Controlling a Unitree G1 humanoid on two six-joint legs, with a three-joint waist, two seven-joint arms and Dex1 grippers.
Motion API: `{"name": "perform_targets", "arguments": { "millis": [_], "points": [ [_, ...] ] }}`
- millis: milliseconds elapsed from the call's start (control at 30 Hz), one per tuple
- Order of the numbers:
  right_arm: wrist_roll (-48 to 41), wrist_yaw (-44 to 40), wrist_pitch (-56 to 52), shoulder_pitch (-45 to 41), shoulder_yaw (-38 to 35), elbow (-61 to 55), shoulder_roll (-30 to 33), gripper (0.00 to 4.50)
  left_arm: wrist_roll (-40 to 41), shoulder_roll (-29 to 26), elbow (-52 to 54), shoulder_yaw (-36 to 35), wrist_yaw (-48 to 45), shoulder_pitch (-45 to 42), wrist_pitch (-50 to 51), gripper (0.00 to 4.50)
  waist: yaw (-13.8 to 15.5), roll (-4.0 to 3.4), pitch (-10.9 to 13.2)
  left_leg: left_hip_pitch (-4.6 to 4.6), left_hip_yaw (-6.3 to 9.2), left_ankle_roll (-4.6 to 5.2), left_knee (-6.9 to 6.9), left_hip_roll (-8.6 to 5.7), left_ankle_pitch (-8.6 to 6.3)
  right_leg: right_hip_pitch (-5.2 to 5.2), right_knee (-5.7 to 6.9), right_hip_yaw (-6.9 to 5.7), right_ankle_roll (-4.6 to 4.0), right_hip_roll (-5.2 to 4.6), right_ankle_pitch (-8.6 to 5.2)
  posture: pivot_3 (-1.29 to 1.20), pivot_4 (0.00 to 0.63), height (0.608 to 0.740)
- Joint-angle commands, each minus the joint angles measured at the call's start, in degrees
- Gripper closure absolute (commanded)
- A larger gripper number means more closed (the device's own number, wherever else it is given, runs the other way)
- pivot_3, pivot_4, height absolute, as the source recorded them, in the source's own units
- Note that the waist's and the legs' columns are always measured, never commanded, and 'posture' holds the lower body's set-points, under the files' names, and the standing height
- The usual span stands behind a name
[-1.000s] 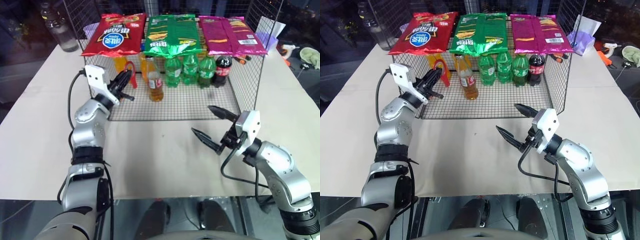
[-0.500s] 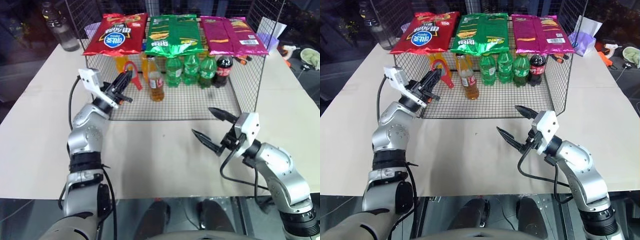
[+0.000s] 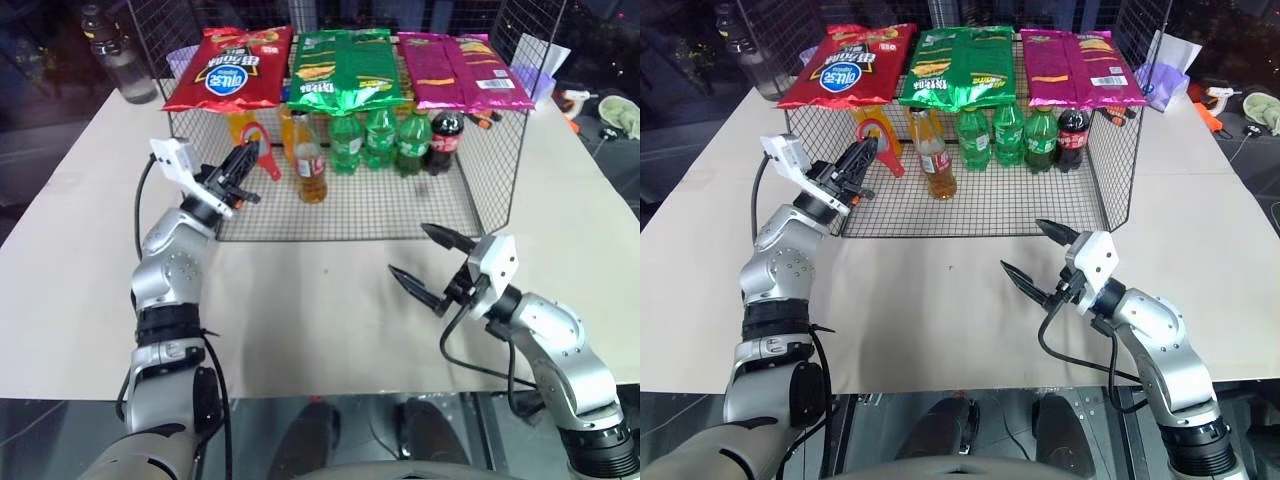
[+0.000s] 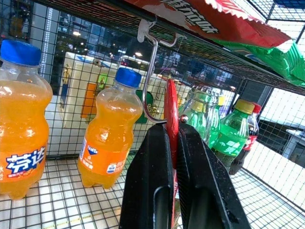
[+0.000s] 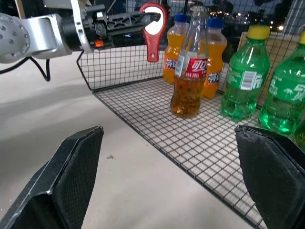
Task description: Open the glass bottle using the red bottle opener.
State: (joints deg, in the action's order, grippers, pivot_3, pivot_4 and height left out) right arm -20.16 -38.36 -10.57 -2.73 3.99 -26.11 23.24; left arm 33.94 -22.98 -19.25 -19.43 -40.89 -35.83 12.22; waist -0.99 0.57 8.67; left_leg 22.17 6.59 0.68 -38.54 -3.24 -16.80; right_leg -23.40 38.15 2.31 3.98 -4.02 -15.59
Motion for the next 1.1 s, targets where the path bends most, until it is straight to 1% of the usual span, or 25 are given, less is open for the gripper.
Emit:
{"name": "perform_targets", "arguments": {
  "millis": [33,600,833,1100],
  "points": [
    [0.17,-0.16,1.85,0.4,-0.29,-1.23,0.13,0.0,3.14,-0.37,3.15,-2.1,-0.79,-1.15,0.4,4.46,0.01,0.0,0.0,0.0,0.0,0.0,0.0,0.0,0.0,0.0,0.0,0.0,0.0,0.0,0.0,0.0,0.15,0.74],
    [0.43,-0.53,2.22,0.83,-0.04,-0.39,0.14,0.0,9.36,-0.23,9.43,-3.27,-3.16,2.32,4.2,4.46,0.06,0.01,0.0,0.0,0.0,0.0,-0.01,0.01,0.0,0.0,0.0,0.01,0.0,0.0,0.0,0.0,0.15,0.74],
    [0.62,-0.43,2.15,1.15,0.17,-0.35,0.02,0.0,10.47,0.03,11.05,-4.32,-2.57,3.4,3.89,4.46,0.01,0.03,-0.02,-0.04,-0.03,0.0,-0.01,0.02,0.0,0.01,0.03,0.04,0.0,0.0,0.0,0.0,0.15,0.74],
    [0.32,-0.08,1.89,0.78,-0.03,-0.47,-0.26,0.0,10.98,0.09,12.94,-3.98,-2.26,5.03,4.9,4.46,-0.02,0.03,-0.02,-0.06,-0.06,0.0,-0.01,0.04,0.0,0.01,0.08,0.07,0.0,0.01,0.0,0.0,0.15,0.74]
  ]
}}
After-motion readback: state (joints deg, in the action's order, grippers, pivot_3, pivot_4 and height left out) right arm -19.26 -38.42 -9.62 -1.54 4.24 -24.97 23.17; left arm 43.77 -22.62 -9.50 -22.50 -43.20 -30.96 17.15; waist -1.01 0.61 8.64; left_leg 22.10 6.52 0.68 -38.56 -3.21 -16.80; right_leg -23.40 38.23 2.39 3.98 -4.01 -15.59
